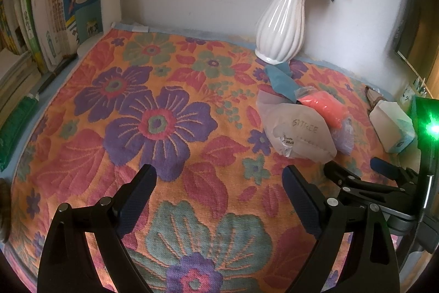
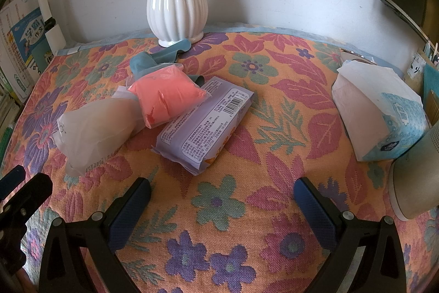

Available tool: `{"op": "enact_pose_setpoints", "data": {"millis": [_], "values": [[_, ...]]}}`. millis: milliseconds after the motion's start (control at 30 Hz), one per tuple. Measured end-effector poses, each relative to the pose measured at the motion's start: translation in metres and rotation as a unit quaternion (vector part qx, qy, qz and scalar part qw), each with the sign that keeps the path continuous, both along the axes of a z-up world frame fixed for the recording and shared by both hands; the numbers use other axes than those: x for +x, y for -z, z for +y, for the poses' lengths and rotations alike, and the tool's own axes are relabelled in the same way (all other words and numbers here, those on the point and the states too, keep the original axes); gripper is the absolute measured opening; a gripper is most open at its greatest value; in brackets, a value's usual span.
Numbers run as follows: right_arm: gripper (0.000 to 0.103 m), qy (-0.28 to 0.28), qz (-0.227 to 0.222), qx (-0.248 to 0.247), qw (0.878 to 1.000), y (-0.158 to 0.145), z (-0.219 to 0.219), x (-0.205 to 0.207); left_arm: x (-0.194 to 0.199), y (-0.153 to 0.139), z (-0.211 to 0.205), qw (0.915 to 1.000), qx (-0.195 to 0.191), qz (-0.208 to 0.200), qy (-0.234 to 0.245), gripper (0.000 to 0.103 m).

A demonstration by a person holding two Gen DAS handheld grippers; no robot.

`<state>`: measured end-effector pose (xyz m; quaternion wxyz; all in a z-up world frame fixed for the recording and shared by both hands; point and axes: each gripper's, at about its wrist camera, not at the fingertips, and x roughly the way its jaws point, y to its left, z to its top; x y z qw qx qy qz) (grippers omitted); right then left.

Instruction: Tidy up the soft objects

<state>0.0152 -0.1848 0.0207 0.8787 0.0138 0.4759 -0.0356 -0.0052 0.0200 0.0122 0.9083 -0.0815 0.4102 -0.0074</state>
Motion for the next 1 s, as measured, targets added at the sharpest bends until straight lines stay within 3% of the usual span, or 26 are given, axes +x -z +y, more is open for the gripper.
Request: {"op": "enact_pose_setpoints", "data": {"millis": [333,533,600,667,700,1000], "values": [[0.103,0.0,0.0,0.0,1.0,0.0,0.0,0.0,0.002,0.001,0.0,0.9995,0.021,0.007,-0.023,0.092],[0.103,0.0,0.0,0.0,1.0,0.0,0.0,0.0,0.012,0.011,0.004,0.9984,0.017,0.047,-0.027,0.093],[0.103,0.0,0.0,0.0,1.0,0.0,0.0,0.0,0.014,0.012,0.001,0.9978,0.028,0.054,-0.026,0.099],[0.103,0.0,0.0,0.0,1.0,0.0,0.0,0.0,0.02,0.018,-0.005,0.995,0.063,0.074,-0.026,0.103],[0.103,0.0,0.0,0.0,1.0,0.0,0.0,0.0,0.023,0.019,-0.009,0.994,0.077,0.075,-0.021,0.103],[0.103,0.0,0.0,0.0,1.0,0.0,0.0,0.0,0.02,0.019,-0.008,0.9954,0.067,0.061,-0.031,0.103]]}}
